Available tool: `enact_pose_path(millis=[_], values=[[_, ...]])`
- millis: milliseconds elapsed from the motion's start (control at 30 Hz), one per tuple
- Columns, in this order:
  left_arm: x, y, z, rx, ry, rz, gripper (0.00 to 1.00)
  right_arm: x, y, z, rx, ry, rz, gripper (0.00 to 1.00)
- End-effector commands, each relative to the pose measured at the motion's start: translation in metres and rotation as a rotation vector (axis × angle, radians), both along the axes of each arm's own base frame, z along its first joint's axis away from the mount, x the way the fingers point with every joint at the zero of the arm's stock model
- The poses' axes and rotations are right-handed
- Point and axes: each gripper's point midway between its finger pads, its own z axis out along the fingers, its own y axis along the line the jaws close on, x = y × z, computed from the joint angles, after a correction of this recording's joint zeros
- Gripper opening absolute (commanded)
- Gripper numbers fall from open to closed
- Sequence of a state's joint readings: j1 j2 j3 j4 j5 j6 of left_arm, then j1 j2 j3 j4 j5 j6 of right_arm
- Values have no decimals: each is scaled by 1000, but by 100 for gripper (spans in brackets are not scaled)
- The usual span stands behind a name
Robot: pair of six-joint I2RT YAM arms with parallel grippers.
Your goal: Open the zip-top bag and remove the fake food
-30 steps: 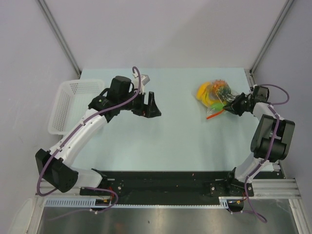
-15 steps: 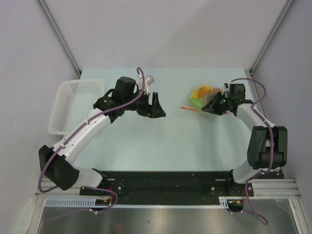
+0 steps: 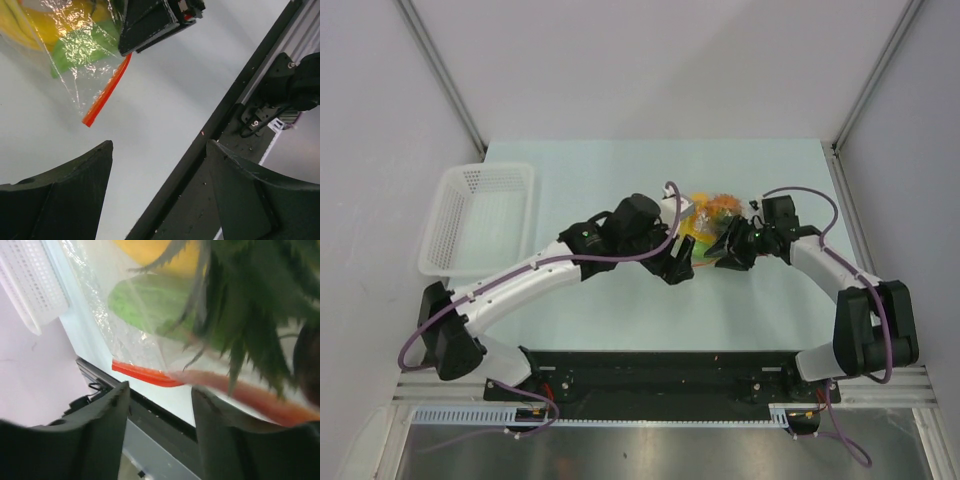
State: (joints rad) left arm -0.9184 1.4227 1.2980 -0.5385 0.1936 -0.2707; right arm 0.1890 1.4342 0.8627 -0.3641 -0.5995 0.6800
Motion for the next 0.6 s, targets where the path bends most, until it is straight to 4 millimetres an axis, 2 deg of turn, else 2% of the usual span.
enact_pose_path(millis=[0,67,100,133,200,233,300,333,400,433,467,533,567], values=[[24,-20,13,5,-174,23,80,-11,-17,35,6,-27,-54,70],[27,-29,13,11,-217,17,79,-17,-43,37,-70,38,-156,89],[26,-41,7,24,-249,-15,79,-20,-52,44,-87,35,-187,95],[31,-44,7,40,-288,2,79,-27,-72,43,-140,92,-260,100],[29,-59,5,64,-359,-40,79,-38,-89,43,-190,143,-324,100],[35,-65,-2,98,-389,-29,79,-49,-104,41,-232,184,-377,100],[37,-79,-2,121,-460,-55,79,-60,-121,38,-308,233,-447,100],[41,-87,-17,151,-468,-65,79,-70,-131,34,-368,271,-488,100],[48,-96,-23,180,-505,-80,74,-76,-141,33,-395,290,-529,100],[52,-102,-20,180,-520,-84,73,-81,-147,33,-433,304,-543,100],[59,-106,-33,221,-540,-98,71,-82,-150,34,-448,303,-542,100],[68,-111,-35,248,-574,-90,69,-84,-152,41,-463,298,-541,100],[73,-113,-47,285,-591,-97,64,-84,-152,44,-463,288,-543,100]])
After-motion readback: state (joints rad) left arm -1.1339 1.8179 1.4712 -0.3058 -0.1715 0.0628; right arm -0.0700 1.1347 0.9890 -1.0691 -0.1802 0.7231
